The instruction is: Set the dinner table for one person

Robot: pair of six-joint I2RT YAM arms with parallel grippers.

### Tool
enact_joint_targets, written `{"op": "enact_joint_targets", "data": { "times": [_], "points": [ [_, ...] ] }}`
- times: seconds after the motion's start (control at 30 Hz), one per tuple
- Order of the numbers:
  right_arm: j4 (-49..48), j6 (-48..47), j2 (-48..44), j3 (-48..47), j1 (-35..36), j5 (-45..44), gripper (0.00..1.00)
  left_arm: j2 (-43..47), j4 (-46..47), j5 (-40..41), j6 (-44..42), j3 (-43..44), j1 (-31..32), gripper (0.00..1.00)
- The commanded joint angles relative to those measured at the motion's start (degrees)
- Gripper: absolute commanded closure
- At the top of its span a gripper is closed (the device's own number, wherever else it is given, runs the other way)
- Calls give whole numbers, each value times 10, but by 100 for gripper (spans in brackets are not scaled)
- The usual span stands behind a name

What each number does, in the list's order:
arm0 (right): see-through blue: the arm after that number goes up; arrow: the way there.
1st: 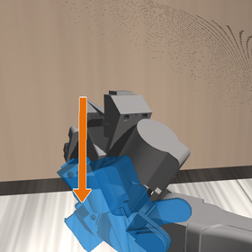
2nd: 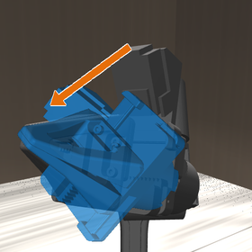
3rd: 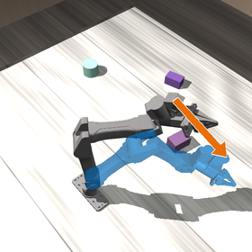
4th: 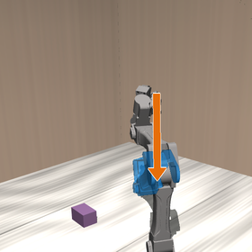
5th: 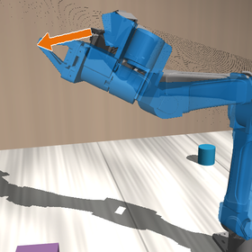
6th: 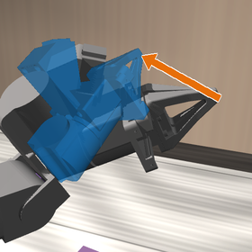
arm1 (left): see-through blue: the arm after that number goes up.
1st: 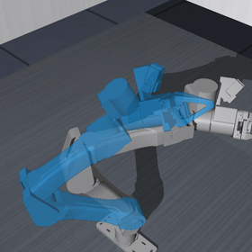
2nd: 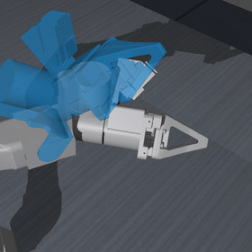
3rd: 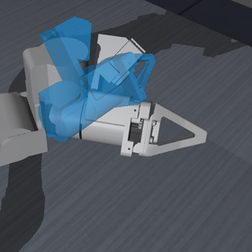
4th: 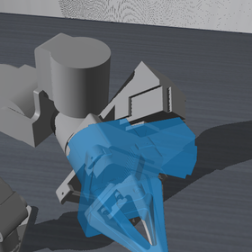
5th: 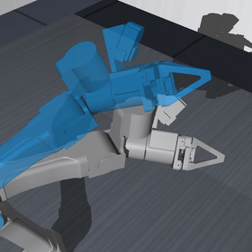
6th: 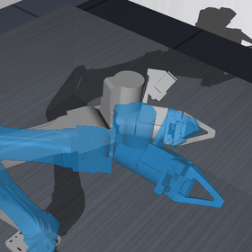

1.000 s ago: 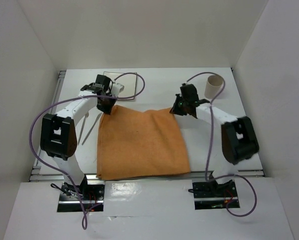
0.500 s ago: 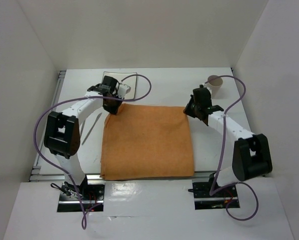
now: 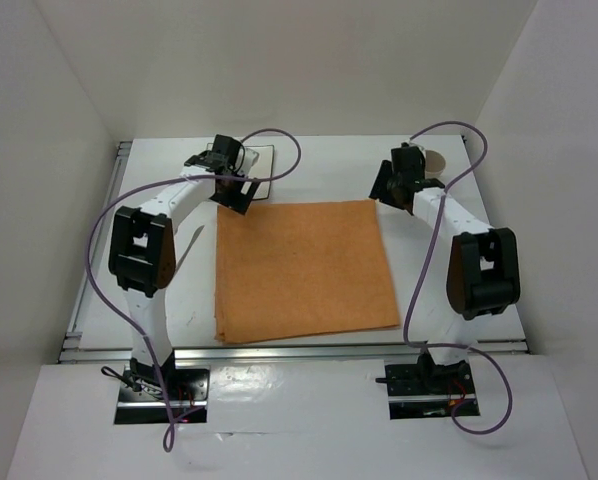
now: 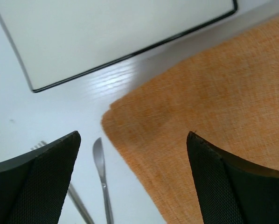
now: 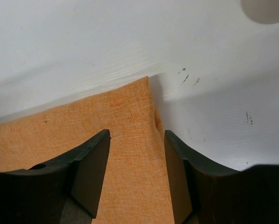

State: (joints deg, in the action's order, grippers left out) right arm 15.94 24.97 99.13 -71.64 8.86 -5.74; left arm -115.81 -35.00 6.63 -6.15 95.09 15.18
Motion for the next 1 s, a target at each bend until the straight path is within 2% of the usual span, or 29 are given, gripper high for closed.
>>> {"op": "enact_joint_targets", "data": {
  "times": [0.0, 0.03, 0.1, 0.2, 0.27, 0.3, 0.47, 0.53, 0.67, 0.7, 0.77, 0.83, 0.97],
  "points": [
    [20, -16, -28, -18, -5, -6, 41, 31, -6, 63, 7, 26, -2, 0],
    [20, -10, -49, -10, -5, -6, 36, 40, -6, 71, 0, 19, -2, 0],
    [28, -10, -68, 25, -5, -6, 31, 71, -6, 77, -6, -2, -2, 0],
    [52, -5, -90, 76, -5, 6, 31, 108, -11, 57, -11, -60, -2, 5],
    [58, 1, -103, 109, -5, 37, 31, 121, -17, 44, -11, -116, -2, 12],
    [63, 6, -104, 142, -5, 47, 31, 128, -17, 37, -11, -138, -2, 20],
    [48, 36, -150, 225, -5, 99, 33, 146, 11, 29, -30, -234, -2, 44],
    [30, 46, -163, 259, -5, 106, 33, 146, 31, 15, -30, -254, -2, 44],
    [8, 66, -163, 291, -5, 115, 46, 116, 37, -21, -30, -249, -2, 44],
    [8, 75, -163, 298, -5, 115, 64, 110, 37, -22, -24, -249, -2, 44],
    [8, 88, -157, 303, -11, 101, 84, 89, 44, -22, -24, -236, -2, 44],
    [13, 93, -164, 309, -26, 93, 100, 75, 44, -22, -24, -219, -2, 45],
    [18, 93, -190, 320, -51, 77, 100, 53, 50, -22, -24, -187, 3, 45]
  ]
}}
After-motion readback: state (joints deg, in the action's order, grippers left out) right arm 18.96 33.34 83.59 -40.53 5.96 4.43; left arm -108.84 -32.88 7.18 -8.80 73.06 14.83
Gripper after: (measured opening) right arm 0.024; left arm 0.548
